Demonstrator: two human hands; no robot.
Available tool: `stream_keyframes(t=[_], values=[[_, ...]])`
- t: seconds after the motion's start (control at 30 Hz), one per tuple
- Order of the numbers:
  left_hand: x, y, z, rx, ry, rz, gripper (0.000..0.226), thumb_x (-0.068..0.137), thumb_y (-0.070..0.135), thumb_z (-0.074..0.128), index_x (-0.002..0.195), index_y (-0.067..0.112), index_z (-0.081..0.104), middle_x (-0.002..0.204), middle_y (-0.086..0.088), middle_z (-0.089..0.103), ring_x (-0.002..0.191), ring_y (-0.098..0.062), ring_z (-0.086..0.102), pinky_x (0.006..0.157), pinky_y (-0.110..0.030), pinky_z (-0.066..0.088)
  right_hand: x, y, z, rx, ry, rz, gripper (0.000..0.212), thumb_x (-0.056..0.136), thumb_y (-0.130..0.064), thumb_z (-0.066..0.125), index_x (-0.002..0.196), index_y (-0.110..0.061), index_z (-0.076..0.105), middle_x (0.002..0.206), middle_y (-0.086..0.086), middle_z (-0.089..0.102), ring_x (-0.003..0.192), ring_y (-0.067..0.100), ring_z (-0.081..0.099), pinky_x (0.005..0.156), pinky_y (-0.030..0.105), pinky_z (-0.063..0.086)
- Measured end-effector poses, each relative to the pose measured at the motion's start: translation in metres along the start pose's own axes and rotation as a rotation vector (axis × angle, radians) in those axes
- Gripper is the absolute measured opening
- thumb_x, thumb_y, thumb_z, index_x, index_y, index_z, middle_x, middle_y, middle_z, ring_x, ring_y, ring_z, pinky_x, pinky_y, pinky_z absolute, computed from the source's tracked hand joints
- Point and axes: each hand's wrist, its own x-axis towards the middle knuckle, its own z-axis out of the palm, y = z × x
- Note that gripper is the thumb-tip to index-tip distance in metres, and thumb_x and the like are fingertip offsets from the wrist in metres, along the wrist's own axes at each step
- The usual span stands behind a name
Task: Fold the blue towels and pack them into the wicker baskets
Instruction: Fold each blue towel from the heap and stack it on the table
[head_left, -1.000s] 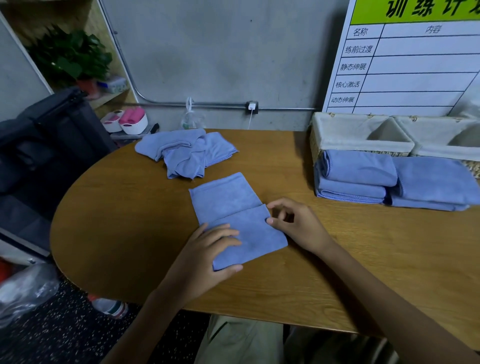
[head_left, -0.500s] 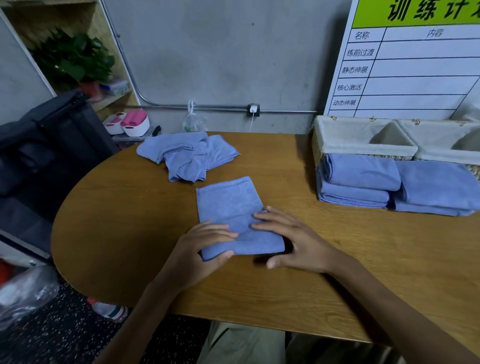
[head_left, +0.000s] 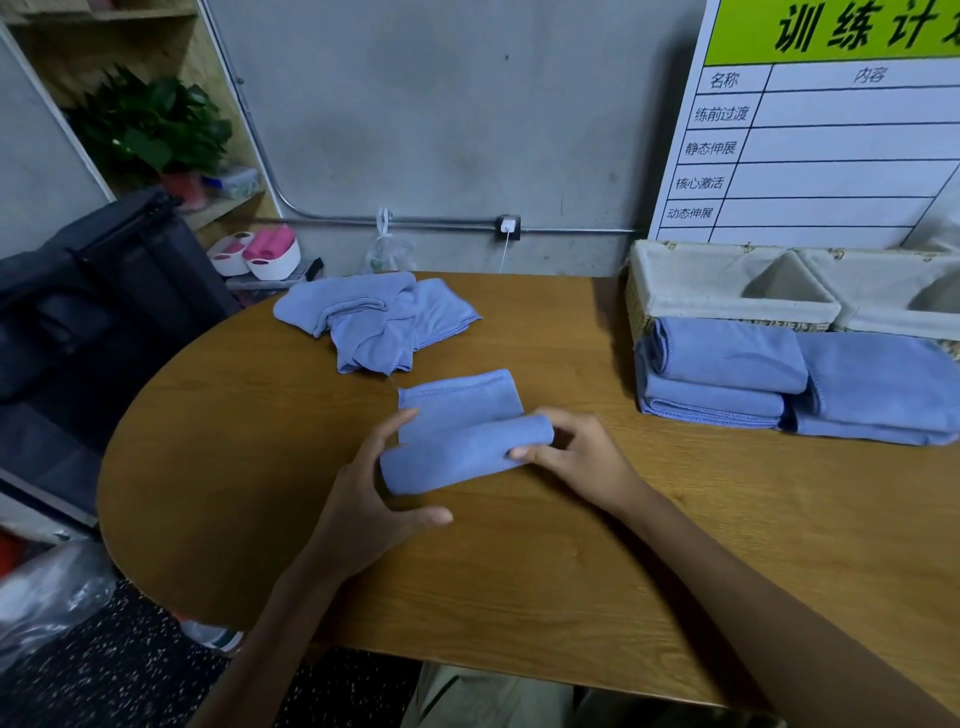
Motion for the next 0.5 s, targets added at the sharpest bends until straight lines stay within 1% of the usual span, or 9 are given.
stream_keyframes(t=[0.03, 0.07, 0.13, 0.17, 0.23, 0.3, 0.4, 0.47, 0.5], values=[[0.002, 0.002, 0.001, -0.025, 0.036, -0.008, 0.095, 0.053, 0.053, 0.085, 0.133, 0.066, 0.037, 0.138, 0.039, 0.043, 0.129, 0.008, 0.045, 0.098, -0.023, 0.045, 0.002, -0.001, 0.0, 0.056, 0.015, 0.018, 0.025, 0.086, -0.015, 0.077, 0.083, -0.038, 0.069, 0.08, -0.023, 0.069, 0.079, -0.007, 0.059, 0.074, 0.015, 0.043], [0.005, 0.005, 0.002, -0.086, 0.084, -0.016, 0.092, 0.056, 0.051, 0.087, 0.133, 0.064, 0.038, 0.137, 0.032, 0.049, 0.125, 0.002, 0.053, 0.093, -0.025, 0.051, 0.004, 0.0, 0.0, 0.084, 0.034, 0.027, 0.023, 0.087, -0.013, 0.075, 0.084, -0.035, 0.068, 0.077, -0.023, 0.068, 0.075, -0.008, 0.058, 0.07, 0.013, 0.042], [0.015, 0.011, 0.005, -0.26, 0.191, -0.031, 0.086, 0.067, 0.039, 0.092, 0.135, 0.053, 0.041, 0.121, 0.021, 0.066, 0.106, -0.009, 0.069, 0.078, -0.029, 0.06, 0.008, -0.003, 0.002, 0.114, 0.063, 0.03, 0.017, 0.09, -0.014, 0.071, 0.087, -0.031, 0.068, 0.072, -0.025, 0.065, 0.069, -0.008, 0.056, 0.065, 0.012, 0.04], [0.021, 0.014, 0.007, -0.313, 0.239, -0.034, 0.081, 0.072, 0.03, 0.089, 0.136, 0.046, 0.041, 0.113, 0.024, 0.07, 0.1, -0.01, 0.071, 0.075, -0.029, 0.061, 0.012, -0.005, 0.002, 0.134, 0.077, 0.037, 0.012, 0.092, -0.017, 0.07, 0.09, -0.029, 0.069, 0.071, -0.024, 0.064, 0.067, -0.007, 0.054, 0.063, 0.013, 0.039], [0.036, 0.017, 0.01, -0.361, 0.301, -0.033, 0.074, 0.081, 0.018, 0.078, 0.142, 0.035, 0.04, 0.109, 0.028, 0.07, 0.102, -0.01, 0.071, 0.078, -0.03, 0.061, 0.022, -0.007, 0.003, 0.163, 0.117, 0.065, 0.007, 0.095, -0.026, 0.065, 0.092, -0.026, 0.071, 0.07, -0.018, 0.062, 0.065, -0.002, 0.052, 0.06, 0.016, 0.038], [0.051, 0.015, 0.014, -0.356, 0.337, -0.042, 0.068, 0.089, 0.017, 0.073, 0.146, 0.029, 0.038, 0.107, 0.023, 0.072, 0.102, -0.012, 0.071, 0.081, -0.033, 0.06, 0.036, -0.01, 0.004, 0.154, 0.154, 0.105, 0.015, 0.099, -0.03, 0.059, 0.089, -0.025, 0.069, 0.068, -0.018, 0.061, 0.063, -0.002, 0.051, 0.059, 0.017, 0.038], [0.072, 0.001, 0.021, -0.243, 0.372, -0.095, 0.061, 0.095, 0.026, 0.068, 0.147, 0.03, 0.036, 0.094, 0.024, 0.072, 0.091, -0.009, 0.071, 0.078, -0.035, 0.06, 0.059, -0.002, 0.004, 0.065, 0.178, 0.2, 0.034, 0.1, -0.046, 0.054, 0.084, -0.019, 0.068, 0.073, -0.007, 0.066, 0.067, 0.004, 0.058, 0.064, 0.028, 0.042], [0.081, -0.009, 0.024, -0.165, 0.377, -0.156, 0.058, 0.096, 0.033, 0.065, 0.147, 0.031, 0.037, 0.084, 0.01, 0.073, 0.08, -0.012, 0.07, 0.072, -0.039, 0.059, 0.072, 0.009, 0.004, -0.023, 0.187, 0.289, 0.044, 0.096, -0.058, 0.054, 0.081, -0.018, 0.066, 0.074, -0.002, 0.069, 0.069, 0.009, 0.063, 0.066, 0.037, 0.047], [0.084, -0.014, 0.026, -0.111, 0.385, -0.179, 0.055, 0.097, 0.035, 0.064, 0.145, 0.031, 0.039, 0.076, 0.003, 0.07, 0.071, -0.016, 0.067, 0.066, -0.04, 0.057, 0.077, 0.016, 0.004, -0.087, 0.19, 0.329, 0.049, 0.092, -0.064, 0.053, 0.081, -0.017, 0.064, 0.073, -0.001, 0.069, 0.069, 0.012, 0.064, 0.067, 0.04, 0.05]])
